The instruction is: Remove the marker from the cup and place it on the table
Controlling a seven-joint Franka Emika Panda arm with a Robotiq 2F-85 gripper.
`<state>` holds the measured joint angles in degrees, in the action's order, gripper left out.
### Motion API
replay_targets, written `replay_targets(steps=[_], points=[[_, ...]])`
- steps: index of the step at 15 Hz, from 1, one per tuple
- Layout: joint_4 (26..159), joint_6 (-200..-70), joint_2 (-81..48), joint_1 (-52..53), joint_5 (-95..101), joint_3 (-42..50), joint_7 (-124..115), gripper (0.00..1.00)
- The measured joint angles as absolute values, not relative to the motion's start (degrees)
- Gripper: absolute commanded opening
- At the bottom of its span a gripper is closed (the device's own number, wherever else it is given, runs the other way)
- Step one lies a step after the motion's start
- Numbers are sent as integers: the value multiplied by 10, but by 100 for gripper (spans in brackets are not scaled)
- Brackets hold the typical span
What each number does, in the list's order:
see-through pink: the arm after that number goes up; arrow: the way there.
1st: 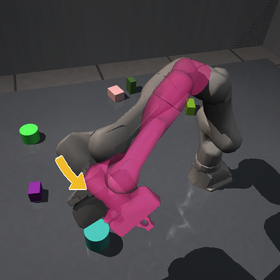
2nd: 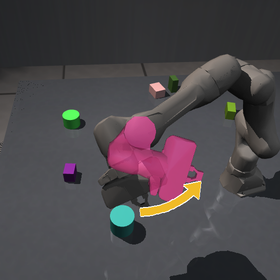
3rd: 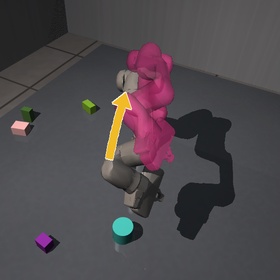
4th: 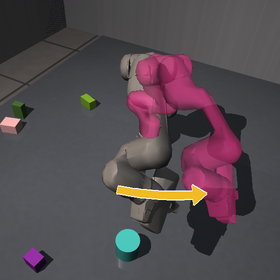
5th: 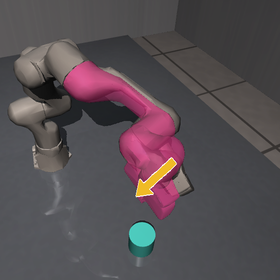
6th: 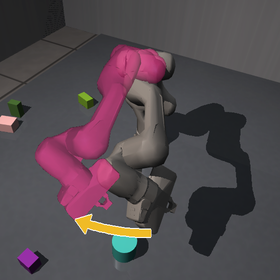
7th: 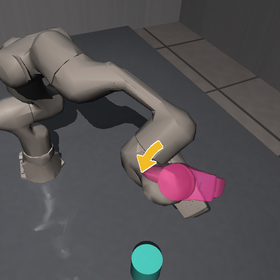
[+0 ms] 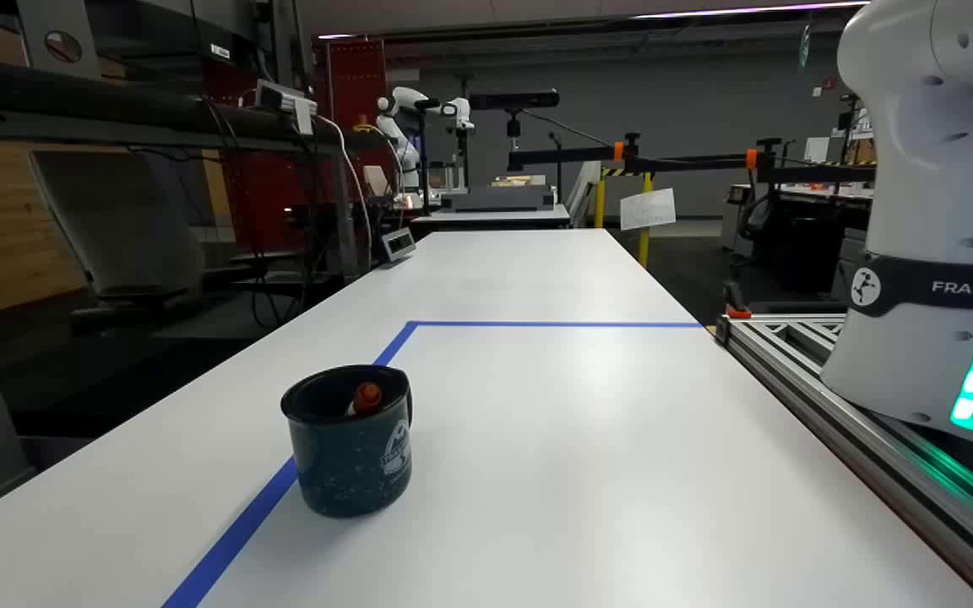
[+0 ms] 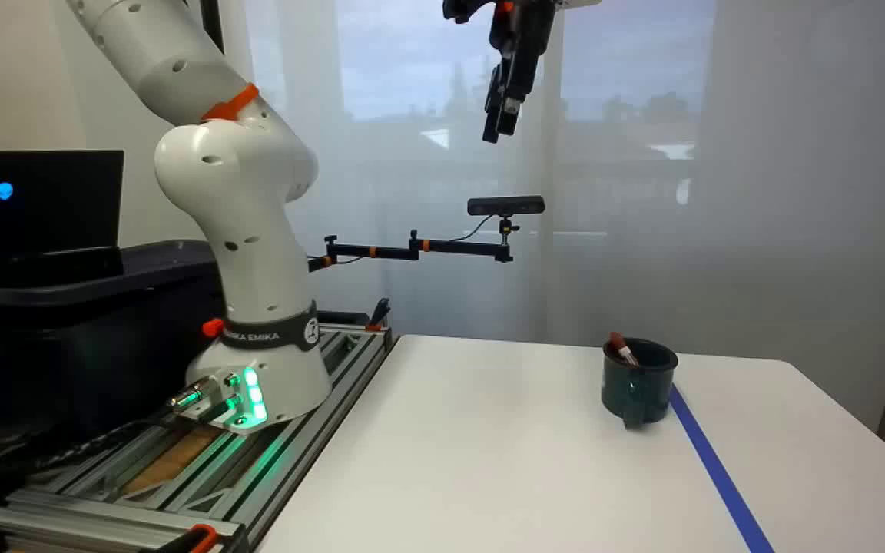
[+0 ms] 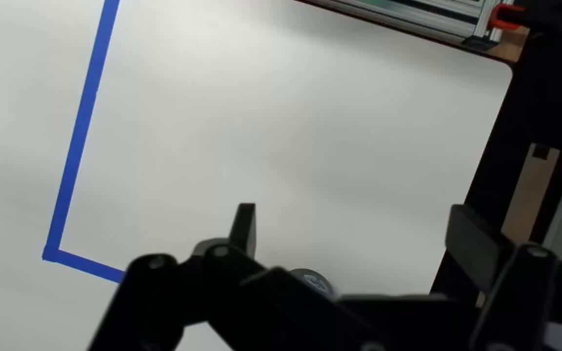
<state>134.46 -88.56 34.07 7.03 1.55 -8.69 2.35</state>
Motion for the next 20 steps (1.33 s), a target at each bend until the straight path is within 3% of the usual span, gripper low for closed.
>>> replay_targets(steps=[11,20], points=[[1348,-903,325,60,18,-85,-16,100],[1321,-1044,137,31,-128,19,6,100]])
